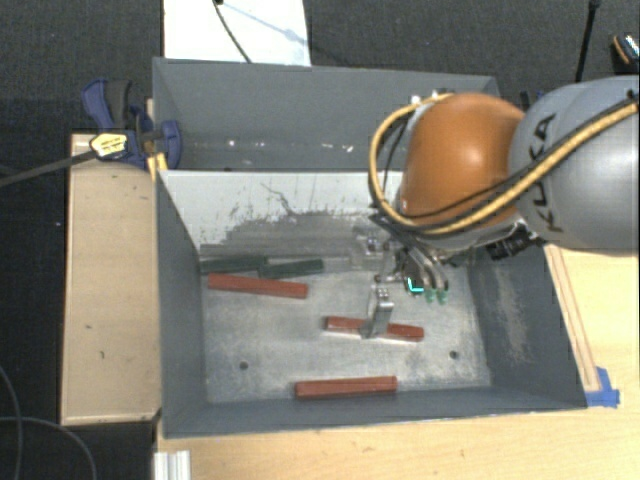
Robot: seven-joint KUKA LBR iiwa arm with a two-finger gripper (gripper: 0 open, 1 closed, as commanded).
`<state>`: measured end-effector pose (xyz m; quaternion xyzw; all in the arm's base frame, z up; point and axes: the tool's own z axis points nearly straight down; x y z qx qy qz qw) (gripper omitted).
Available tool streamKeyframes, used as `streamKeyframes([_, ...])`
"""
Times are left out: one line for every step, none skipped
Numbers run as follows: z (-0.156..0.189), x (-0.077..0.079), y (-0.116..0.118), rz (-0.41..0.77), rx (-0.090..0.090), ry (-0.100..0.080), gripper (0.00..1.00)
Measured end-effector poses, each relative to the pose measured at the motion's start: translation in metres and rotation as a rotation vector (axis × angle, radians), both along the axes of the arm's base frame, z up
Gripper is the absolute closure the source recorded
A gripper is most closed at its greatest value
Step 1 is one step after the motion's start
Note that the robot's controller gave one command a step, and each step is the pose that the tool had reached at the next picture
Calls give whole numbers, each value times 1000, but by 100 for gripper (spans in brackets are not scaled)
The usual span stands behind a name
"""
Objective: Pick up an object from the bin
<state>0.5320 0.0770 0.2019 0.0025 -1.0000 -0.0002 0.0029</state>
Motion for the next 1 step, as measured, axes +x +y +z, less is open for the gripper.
streamKeyframes([-136, 39, -17, 78, 0, -2, 0])
